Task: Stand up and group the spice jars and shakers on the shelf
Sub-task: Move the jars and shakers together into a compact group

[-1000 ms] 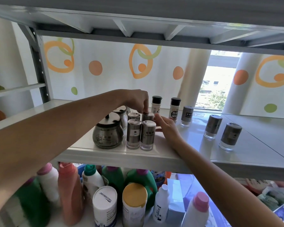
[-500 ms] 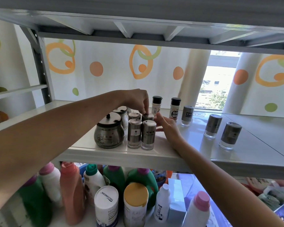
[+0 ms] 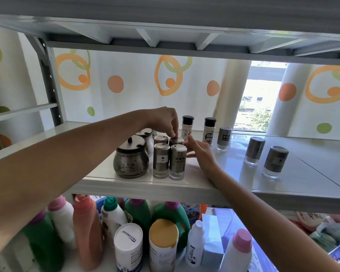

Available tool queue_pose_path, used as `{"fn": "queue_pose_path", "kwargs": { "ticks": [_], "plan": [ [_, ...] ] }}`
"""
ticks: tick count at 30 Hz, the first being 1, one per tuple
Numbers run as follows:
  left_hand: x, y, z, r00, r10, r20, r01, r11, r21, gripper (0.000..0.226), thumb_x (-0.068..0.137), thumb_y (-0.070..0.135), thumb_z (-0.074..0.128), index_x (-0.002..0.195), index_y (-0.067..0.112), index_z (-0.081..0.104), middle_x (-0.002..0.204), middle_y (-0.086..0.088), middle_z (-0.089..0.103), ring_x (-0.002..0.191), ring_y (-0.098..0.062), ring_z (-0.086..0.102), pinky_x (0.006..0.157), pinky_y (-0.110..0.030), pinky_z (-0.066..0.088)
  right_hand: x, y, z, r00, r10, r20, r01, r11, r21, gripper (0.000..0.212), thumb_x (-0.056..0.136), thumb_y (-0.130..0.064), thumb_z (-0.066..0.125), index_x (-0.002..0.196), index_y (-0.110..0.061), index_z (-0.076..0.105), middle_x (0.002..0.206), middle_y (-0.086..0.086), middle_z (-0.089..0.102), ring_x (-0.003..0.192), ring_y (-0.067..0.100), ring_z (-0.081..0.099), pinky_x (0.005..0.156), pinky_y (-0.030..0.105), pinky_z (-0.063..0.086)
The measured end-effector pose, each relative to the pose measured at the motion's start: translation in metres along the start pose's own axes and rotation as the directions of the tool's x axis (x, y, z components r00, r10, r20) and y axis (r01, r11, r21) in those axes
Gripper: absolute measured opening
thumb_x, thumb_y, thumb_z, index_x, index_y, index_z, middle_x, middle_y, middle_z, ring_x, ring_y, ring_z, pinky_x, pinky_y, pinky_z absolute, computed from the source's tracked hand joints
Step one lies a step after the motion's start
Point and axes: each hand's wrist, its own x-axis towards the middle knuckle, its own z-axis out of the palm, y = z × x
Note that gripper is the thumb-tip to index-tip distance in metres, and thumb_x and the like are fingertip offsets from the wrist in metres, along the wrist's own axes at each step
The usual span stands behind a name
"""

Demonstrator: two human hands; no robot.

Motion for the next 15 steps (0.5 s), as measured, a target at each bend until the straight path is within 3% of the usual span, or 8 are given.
{"fn": "queue_pose_path", "kwargs": {
  "ticks": [3, 5, 9, 11, 13, 15],
  "plan": [
    [0.000, 0.000, 0.000, 1.000, 0.001, 0.002, -0.001, 1.000, 0.003, 0.018, 0.081, 0.007, 0.065, 0.095, 0.010, 0.076, 0.088, -0.002, 0.071, 0.075, -0.003, 0.057, 0.068, -0.018, 0.042, -0.002, -0.001, -0.001, 1.000, -0.022, -0.014, 0.022, 1.000, -0.008, 0.038, 0.098, -0.025, 0.040, 0.074, -0.014, 0.067, 0.069, -0.001, 0.065, 0.059, 0.000, 0.060, 0.064, 0.022, 0.047],
    [0.002, -0.001, 0.001, 1.000, -0.002, -0.017, 0.002, 1.000, -0.001, 0.018, 0.081, 0.008, 0.066, 0.097, 0.010, 0.075, 0.095, -0.004, 0.073, 0.082, -0.007, 0.059, 0.069, -0.016, 0.042, -0.004, -0.001, -0.003, 0.997, -0.056, -0.061, 0.051, 0.996, -0.072, 0.037, 0.098, -0.027, 0.042, 0.079, -0.011, 0.069, 0.072, 0.001, 0.066, 0.067, 0.009, 0.061, 0.067, 0.027, 0.048],
    [0.012, 0.005, 0.001, 0.996, 0.000, -0.093, -0.003, 0.999, -0.034, 0.027, 0.081, 0.008, 0.068, 0.108, 0.010, 0.070, 0.106, -0.007, 0.071, 0.089, -0.012, 0.060, 0.069, -0.016, 0.042, -0.014, 0.001, -0.018, 0.957, -0.224, -0.182, 0.131, 0.899, -0.419, 0.022, 0.092, -0.024, 0.055, 0.095, -0.008, 0.070, 0.089, 0.004, 0.069, 0.080, 0.020, 0.064, 0.072, 0.032, 0.052],
    [0.019, 0.016, 0.002, 0.993, 0.022, -0.118, -0.028, 0.999, -0.046, 0.033, 0.081, 0.007, 0.068, 0.114, 0.009, 0.067, 0.110, -0.008, 0.070, 0.085, -0.011, 0.058, 0.069, -0.016, 0.044, -0.025, 0.000, -0.035, 0.869, -0.429, -0.248, 0.209, 0.772, -0.601, 0.017, 0.087, -0.017, 0.061, 0.101, -0.009, 0.068, 0.097, 0.007, 0.068, 0.084, 0.019, 0.062, 0.077, 0.030, 0.054],
    [0.028, 0.032, 0.006, 0.987, 0.059, -0.149, -0.066, 0.997, -0.043, 0.038, 0.081, 0.009, 0.068, 0.119, 0.011, 0.064, 0.113, -0.007, 0.068, 0.090, -0.014, 0.060, 0.078, -0.022, 0.049, -0.034, -0.001, -0.058, 0.718, -0.622, -0.313, 0.210, 0.621, -0.755, 0.026, 0.083, -0.017, 0.063, 0.108, -0.010, 0.062, 0.107, 0.011, 0.063, 0.097, 0.020, 0.055, 0.092, 0.028, 0.044],
    [0.039, 0.052, 0.013, 0.979, 0.108, -0.174, -0.116, 0.992, -0.040, 0.042, 0.081, 0.012, 0.069, 0.122, 0.014, 0.062, 0.118, -0.007, 0.066, 0.101, -0.019, 0.061, 0.089, -0.028, 0.049, -0.042, -0.002, -0.085, 0.564, -0.704, -0.431, 0.136, 0.594, -0.793, 0.039, 0.080, -0.023, 0.063, 0.116, -0.010, 0.057, 0.116, 0.013, 0.054, 0.110, 0.021, 0.043, 0.099, 0.027, 0.032]
  ]
}}
